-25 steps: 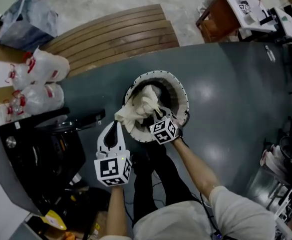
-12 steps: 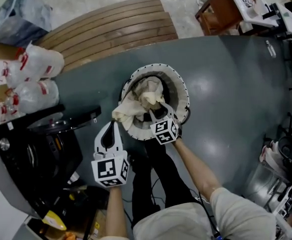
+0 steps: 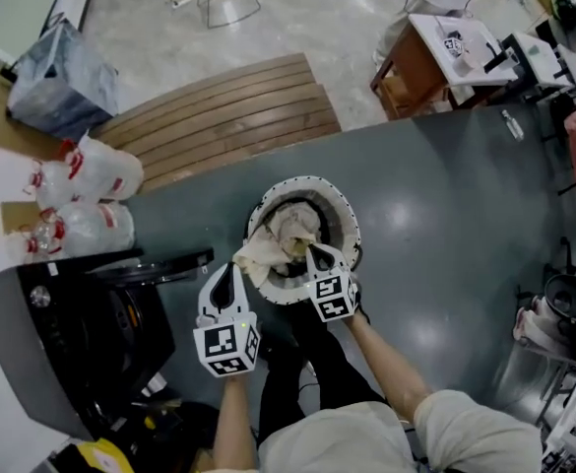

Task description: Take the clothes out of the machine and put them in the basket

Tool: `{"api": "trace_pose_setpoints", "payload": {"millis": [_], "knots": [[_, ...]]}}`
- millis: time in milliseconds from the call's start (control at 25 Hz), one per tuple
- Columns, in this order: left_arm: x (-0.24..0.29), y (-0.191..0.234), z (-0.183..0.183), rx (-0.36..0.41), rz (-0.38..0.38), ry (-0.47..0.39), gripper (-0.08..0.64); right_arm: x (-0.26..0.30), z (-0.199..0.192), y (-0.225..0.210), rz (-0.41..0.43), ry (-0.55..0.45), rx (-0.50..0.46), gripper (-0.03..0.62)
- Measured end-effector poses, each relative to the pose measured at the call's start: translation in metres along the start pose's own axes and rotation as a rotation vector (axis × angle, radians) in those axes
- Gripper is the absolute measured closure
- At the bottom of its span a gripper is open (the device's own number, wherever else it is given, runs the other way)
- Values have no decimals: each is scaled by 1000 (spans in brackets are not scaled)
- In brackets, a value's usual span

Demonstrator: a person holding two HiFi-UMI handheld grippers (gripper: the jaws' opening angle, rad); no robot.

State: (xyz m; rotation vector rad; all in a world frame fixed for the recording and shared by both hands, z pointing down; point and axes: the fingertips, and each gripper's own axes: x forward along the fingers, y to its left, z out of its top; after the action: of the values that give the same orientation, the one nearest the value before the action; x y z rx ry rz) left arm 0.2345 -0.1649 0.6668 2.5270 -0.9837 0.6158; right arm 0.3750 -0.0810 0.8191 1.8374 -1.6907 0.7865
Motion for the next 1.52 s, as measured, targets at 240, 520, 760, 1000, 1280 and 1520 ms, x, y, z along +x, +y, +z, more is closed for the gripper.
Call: {"api": "trace_pose_setpoints", "payload": {"millis": [240, 520, 760, 1000, 1280, 1520], "knots": [[-40, 0, 43, 37, -4, -37, 543, -71, 70, 8, -7, -113, 47, 571], [-81, -3, 118, 68, 2, -125, 543, -155, 165, 17, -17, -259, -25, 571], [-128, -4, 161, 100, -2, -176, 543, -228, 222, 35, -46, -367, -43, 571], [-160, -7, 191, 141, -7, -225, 543, -275, 253, 41, -85, -453, -78, 571], [-181, -13, 206, 181, -11, -265, 543, -303, 259, 43, -99, -489, -98, 571], [-187, -16, 202, 181, 7, -274, 543, -311, 255, 30, -111, -492, -90, 571]]}}
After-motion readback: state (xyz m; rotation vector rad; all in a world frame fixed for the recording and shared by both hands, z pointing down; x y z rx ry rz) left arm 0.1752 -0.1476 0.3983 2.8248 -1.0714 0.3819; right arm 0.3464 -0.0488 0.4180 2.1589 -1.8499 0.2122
